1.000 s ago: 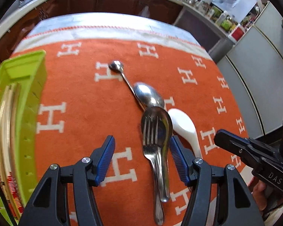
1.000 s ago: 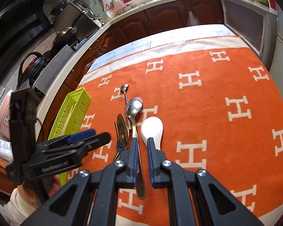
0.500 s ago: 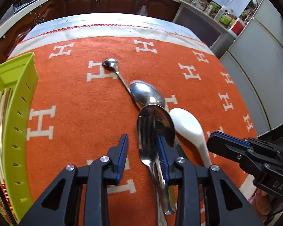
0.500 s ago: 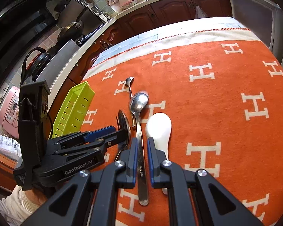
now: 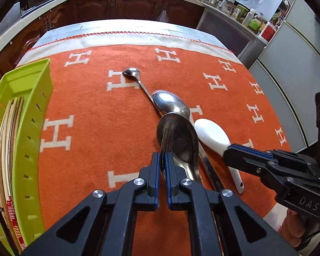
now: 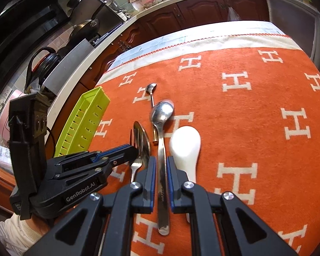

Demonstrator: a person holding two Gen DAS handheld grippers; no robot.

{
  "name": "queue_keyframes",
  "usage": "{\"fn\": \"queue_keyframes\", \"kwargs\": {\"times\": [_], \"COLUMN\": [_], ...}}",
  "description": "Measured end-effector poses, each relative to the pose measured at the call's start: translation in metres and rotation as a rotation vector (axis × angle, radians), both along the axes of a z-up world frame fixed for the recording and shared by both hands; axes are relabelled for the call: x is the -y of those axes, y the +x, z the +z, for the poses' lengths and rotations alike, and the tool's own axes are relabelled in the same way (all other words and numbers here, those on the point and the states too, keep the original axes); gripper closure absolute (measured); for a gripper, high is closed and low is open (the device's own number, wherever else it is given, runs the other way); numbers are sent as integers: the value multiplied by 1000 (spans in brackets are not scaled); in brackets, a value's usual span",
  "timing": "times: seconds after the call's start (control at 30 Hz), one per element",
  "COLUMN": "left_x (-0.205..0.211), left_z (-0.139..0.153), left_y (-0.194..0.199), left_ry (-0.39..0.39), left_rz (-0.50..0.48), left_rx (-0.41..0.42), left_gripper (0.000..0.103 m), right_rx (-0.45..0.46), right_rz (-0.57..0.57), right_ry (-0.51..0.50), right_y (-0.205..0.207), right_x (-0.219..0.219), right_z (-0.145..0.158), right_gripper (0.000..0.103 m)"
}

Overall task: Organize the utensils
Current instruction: 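Hold the fork with the left tool while the right tool grasps the large steel spoon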

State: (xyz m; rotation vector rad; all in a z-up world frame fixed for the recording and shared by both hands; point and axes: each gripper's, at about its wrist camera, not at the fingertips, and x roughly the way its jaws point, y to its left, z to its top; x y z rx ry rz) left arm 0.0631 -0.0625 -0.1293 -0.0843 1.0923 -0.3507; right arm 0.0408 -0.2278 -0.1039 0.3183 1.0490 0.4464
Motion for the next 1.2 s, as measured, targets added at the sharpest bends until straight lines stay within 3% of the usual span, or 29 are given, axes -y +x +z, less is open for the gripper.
{"fn": "queue_keyframes", "kwargs": {"times": [0.43, 0.87, 1.13, 1.2], "left_x": [-7, 3, 2, 1], "left_z": [-14, -15, -18, -20], "left_y": [8, 7, 10, 11], "left_ry": [-196, -214, -228, -223], "left_rz": [-59, -111, -133, -125], "left_rx": [-82, -73, -46, -46], "left_gripper": [98, 82, 83, 94], "right_rx": [-17, 17, 28, 22], "right_rz": [31, 47, 51, 53], "right_ry": [-42, -80, -110, -109], "right_y": [11, 9, 6, 7], "right_x": [-17, -19, -21, -21], "right_z": [-13, -15, -16, -18], "right_gripper": [93, 95, 95, 95]}}
